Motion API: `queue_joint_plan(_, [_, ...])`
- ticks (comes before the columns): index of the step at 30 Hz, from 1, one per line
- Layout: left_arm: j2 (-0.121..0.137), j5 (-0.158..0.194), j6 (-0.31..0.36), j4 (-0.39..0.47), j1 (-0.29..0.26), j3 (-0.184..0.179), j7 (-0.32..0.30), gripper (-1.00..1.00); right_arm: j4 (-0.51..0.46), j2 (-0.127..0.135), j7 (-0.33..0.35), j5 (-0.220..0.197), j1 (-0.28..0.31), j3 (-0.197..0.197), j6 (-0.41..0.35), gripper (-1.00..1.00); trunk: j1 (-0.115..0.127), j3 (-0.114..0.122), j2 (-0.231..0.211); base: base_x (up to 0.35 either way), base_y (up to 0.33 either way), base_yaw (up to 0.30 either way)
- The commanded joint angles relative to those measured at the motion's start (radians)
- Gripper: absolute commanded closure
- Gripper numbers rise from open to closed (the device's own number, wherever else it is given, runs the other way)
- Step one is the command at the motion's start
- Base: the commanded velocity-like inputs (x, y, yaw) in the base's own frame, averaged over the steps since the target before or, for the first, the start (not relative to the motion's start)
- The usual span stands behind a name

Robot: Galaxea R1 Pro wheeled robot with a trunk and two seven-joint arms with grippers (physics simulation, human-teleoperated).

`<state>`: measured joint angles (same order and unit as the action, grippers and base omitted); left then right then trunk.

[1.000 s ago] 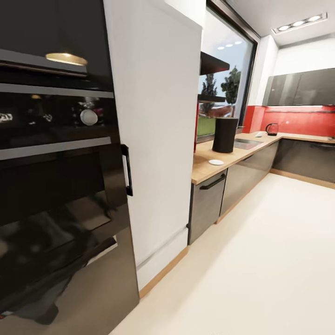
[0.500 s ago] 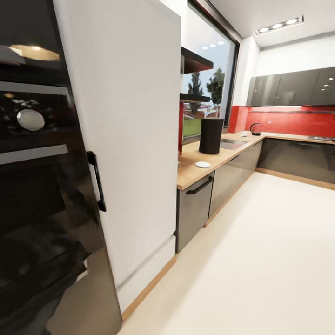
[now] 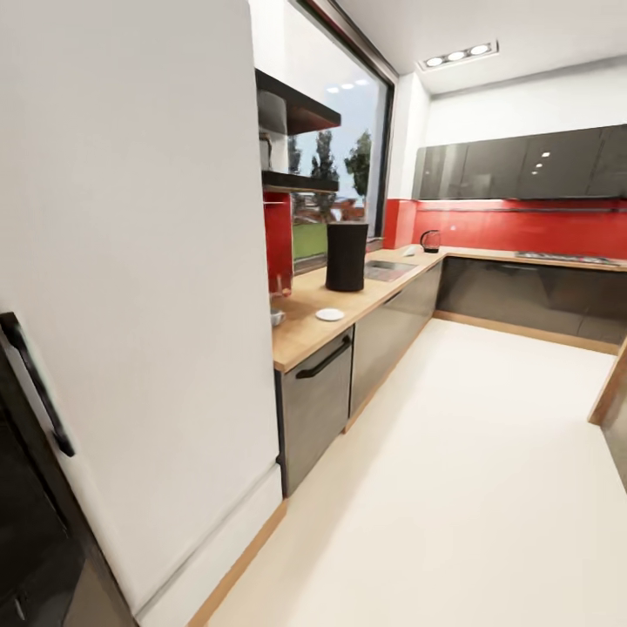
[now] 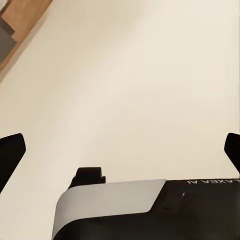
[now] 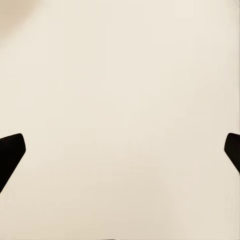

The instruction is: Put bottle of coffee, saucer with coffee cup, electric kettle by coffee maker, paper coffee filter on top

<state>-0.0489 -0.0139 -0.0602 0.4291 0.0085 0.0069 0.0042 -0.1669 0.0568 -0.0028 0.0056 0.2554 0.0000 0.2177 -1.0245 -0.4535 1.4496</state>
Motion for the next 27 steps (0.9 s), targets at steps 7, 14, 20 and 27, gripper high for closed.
queue_joint_plan(7, [0.0, -0.001, -0.001, 0.002, 0.001, 0.001, 0.0, -1.0, 0.001, 0.0, 0.0, 0.001, 0.001, 0.0, 0.003, -1.0, -0.001, 0.002, 0.0, 0.281, -0.214, -0.273])
queue_joint_plan(14, [0.0, -0.001, -0.001, 0.002, 0.001, 0.001, 0.0, -1.0, 0.004, 0.001, 0.001, 0.001, 0.0, 0.0, 0.003, -1.0, -0.001, 0.003, 0.0, 0.276, -0.218, -0.11])
queue_joint_plan(20, [0.0, -0.001, -0.001, 0.002, 0.001, 0.001, 0.0, -1.0, 0.006, 0.001, 0.001, 0.001, -0.001, 0.001, 0.002, -1.0, -0.001, 0.003, 0.0, 0.276, -0.219, -0.006])
queue_joint_plan(27, [0.0, -0.001, -0.001, 0.002, 0.001, 0.001, 0.0, -1.0, 0.006, 0.0, 0.001, 0.001, -0.001, 0.0, 0.002, -1.0, -0.001, 0.003, 0.0, 0.276, -0.218, -0.047])
